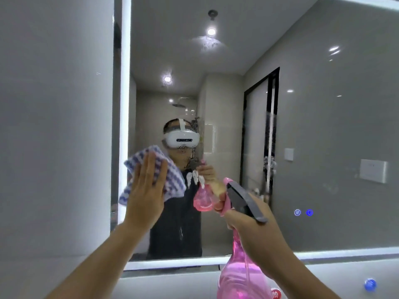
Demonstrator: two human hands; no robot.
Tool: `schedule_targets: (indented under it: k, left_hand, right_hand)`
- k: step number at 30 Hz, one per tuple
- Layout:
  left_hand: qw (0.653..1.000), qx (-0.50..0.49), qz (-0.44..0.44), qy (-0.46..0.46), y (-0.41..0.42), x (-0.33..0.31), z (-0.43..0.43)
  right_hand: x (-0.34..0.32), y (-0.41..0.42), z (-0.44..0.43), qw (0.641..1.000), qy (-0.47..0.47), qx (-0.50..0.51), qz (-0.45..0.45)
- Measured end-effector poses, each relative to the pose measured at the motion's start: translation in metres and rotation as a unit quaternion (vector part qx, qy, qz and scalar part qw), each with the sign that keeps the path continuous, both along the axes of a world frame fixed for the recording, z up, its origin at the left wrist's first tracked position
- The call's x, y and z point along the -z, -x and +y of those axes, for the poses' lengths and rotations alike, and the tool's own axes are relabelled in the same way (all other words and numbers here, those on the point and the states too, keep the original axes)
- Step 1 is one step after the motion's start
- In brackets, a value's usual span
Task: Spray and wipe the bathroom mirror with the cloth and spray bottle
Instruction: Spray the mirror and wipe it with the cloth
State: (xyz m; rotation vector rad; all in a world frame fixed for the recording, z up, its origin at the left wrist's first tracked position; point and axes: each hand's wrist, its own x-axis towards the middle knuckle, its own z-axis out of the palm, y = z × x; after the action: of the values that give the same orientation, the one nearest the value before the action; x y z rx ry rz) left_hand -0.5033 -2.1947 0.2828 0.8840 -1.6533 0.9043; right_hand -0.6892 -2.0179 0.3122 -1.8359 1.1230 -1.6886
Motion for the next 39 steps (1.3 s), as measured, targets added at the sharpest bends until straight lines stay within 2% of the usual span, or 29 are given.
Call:
schedule_targets:
  k: [2,5,7,10,12,16,19,21,23,26,28,30,32,34,37,39]
  left_hand:
    - [0.996,0.028,-0.09,-0.005,-0.005,0.058,-0.003]
    - [0.96,-0.02,-0.272,-0.062,-0.01,0.131,-0.004]
    - [0.946,-0.048,-0.307,-0.092,-0.01,0.146,-0.001]
    - [0.939,-0.052,-0.328,-0.094,-0.002,0.118,0.006]
    - [0.953,-0.052,-0.289,-0.069,0.004,0.074,0.006]
    - [0.989,-0.079,-0.114,-0.048,0.015,-0.053,-0.007]
    - [0.992,-0.077,-0.077,-0.071,0.032,-0.094,-0.007]
    - [0.987,-0.06,-0.133,-0.06,0.044,-0.07,-0.003]
    - [0.971,-0.033,-0.234,-0.038,0.048,-0.011,0.0]
    - [0.918,-0.033,-0.393,-0.052,0.029,0.071,0.007]
    - [0.892,-0.044,-0.447,-0.059,0.015,0.082,0.006]
    - [0.903,-0.05,-0.42,-0.075,0.009,0.057,0.002]
    - [0.949,-0.052,-0.304,-0.06,0.012,0.012,0.001]
    - [0.981,-0.078,-0.174,-0.033,0.016,-0.042,-0.001]
    - [0.996,-0.056,-0.008,-0.062,0.014,-0.093,-0.001]
    - [0.997,-0.022,0.012,-0.077,0.012,-0.096,0.002]
  right_hand:
    - [0.006,0.001,-0.002,1.0,-0.008,0.006,-0.002]
    - [0.01,0.0,-0.004,1.0,-0.02,-0.004,-0.006]
    - [0.011,-0.001,-0.005,1.0,-0.03,-0.007,-0.006]
    - [0.007,-0.003,-0.006,0.999,-0.037,-0.02,-0.019]
    - [0.004,-0.006,-0.007,0.999,-0.034,-0.024,-0.021]
    - [-0.006,-0.009,-0.002,0.999,0.002,-0.038,-0.022]
    - [-0.01,-0.004,0.001,0.999,0.008,-0.037,-0.016]
    - [-0.01,-0.002,0.001,1.0,-0.001,-0.022,-0.012]
    - [-0.009,0.0,0.003,1.0,-0.008,-0.017,-0.003]
    - [-0.005,0.003,0.004,1.0,-0.014,-0.012,0.005]
    - [-0.001,0.006,0.003,1.0,-0.022,-0.008,0.004]
    - [0.001,0.011,0.001,1.0,-0.03,0.001,-0.004]
    - [0.002,0.015,0.001,0.999,-0.037,0.011,-0.009]
    - [0.001,0.016,0.001,0.999,-0.031,0.016,-0.014]
    - [0.0,0.015,-0.005,0.998,-0.036,0.045,-0.012]
    - [0.0,0.015,-0.008,0.996,-0.072,0.051,0.002]
